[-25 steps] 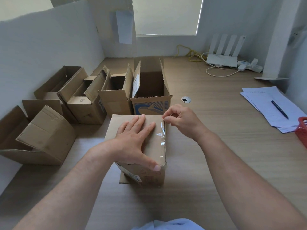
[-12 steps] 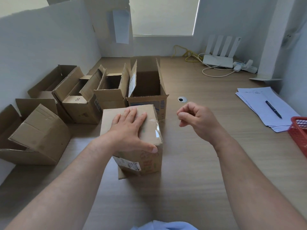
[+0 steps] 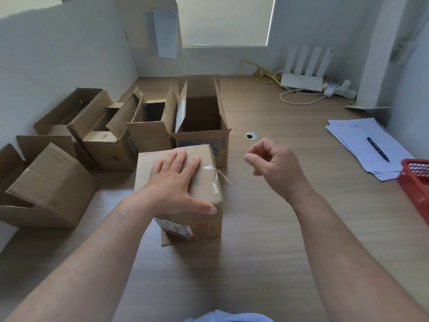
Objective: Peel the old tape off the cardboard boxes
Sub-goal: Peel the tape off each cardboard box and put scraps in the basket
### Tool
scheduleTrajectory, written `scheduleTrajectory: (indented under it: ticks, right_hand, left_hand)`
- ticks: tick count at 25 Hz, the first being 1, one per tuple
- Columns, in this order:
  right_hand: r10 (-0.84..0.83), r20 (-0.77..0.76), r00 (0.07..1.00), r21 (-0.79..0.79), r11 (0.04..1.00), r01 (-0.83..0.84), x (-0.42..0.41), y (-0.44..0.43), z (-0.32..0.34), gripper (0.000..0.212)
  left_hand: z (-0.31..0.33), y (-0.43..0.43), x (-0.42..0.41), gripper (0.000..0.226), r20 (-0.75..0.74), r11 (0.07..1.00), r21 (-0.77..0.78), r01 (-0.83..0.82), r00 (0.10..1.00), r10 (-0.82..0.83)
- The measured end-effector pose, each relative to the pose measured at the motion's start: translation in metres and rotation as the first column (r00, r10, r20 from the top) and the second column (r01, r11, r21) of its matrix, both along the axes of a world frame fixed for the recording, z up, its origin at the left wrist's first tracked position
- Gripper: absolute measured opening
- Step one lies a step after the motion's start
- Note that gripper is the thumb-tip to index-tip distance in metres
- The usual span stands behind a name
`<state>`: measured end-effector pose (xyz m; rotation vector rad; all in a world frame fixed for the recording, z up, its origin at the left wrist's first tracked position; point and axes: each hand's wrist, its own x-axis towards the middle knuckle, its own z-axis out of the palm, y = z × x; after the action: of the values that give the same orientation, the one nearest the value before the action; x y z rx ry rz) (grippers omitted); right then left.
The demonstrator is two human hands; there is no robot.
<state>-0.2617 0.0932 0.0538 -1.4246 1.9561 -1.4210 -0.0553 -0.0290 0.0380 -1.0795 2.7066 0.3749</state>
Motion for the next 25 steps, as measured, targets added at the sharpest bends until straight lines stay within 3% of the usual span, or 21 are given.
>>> scheduleTrajectory:
  ticks: [5, 13, 19, 25]
  right_hand:
    - [0.163, -0.193, 0.968, 0.123, 0.982, -0.140, 0.032, 0.017, -0.026, 0.012]
    - [-0.014, -0.584, 0.812, -0.091, 0.995, -0.048, 0.060, 0.025, -0.050, 0.024]
    - [-0.164, -0.664, 0.729, -0.234, 0.972, 0.007, 0.064, 0.025, -0.056, 0.014]
    - [-0.104, -0.695, 0.712, -0.266, 0.957, -0.120, 0.056, 0.030, -0.052, 0.020]
  left_hand:
    - [-0.001, -0.005, 0.001, 0.136, 0.023, 1.000, 0.001, 0.019, 1.000, -0.019]
    - [0.004, -0.010, -0.006, 0.140, -0.008, 0.999, 0.032, -0.025, 1.000, 0.025]
    - [0.004, -0.009, -0.007, 0.137, -0.009, 0.999, 0.029, -0.031, 0.999, 0.031]
    - [0.001, -0.007, -0.005, 0.137, 0.002, 1.000, 0.007, -0.015, 1.000, 0.015]
